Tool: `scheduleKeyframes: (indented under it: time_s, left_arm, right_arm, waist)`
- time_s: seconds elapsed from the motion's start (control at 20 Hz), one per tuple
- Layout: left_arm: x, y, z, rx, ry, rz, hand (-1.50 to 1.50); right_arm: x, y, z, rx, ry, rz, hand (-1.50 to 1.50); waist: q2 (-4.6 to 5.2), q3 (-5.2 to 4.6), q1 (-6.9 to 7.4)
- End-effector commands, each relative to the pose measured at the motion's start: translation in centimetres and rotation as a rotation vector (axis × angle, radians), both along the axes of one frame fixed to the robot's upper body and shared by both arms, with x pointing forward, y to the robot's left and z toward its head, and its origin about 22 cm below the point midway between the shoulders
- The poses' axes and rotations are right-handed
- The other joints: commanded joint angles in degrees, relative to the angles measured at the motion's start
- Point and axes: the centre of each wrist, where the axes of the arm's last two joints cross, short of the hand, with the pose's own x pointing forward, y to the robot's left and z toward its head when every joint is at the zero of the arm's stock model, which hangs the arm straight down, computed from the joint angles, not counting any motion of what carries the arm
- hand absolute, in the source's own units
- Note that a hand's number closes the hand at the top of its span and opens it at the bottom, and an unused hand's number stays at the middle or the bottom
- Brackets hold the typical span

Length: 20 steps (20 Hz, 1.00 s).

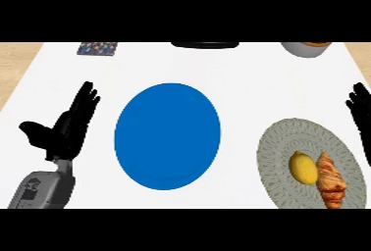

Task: Pick the croissant from the placemat and place it in the plate

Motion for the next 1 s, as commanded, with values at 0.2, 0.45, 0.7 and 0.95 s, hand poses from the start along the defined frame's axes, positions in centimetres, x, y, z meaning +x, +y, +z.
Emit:
scheduleKeyframes:
  time_s: [0.2, 0.45, 0.7, 0.95]
  left_arm:
    - [-3.5, 5.7, -0.9, 0.391, -0.008, 0.093, 0.00]
    - [-5.8, 6.8, -2.2, 0.429, 0.046, 0.131, 0.00]
    - [-7.4, 7.6, -3.3, 0.443, 0.048, 0.147, 0.00]
    - [-8.4, 6.6, -3.4, 0.454, 0.029, 0.121, 0.00]
  right_arm:
    - [0.4, 3.2, 2.7, 0.297, -0.277, -0.027, -1.50]
    - [-3.2, 1.7, 0.7, -0.156, -0.508, -0.352, -1.50]
    - [-8.7, 6.9, -1.9, -0.092, -0.675, -0.450, -1.50]
    - [-14.5, 8.3, -2.7, -0.128, -0.522, -0.310, -1.50]
  waist:
    - [-0.98, 0.67, -1.00]
    - [-1.10, 0.59, -2.37]
    - [-0.84, 0.60, -2.77]
    - [-0.58, 0.53, -1.89]
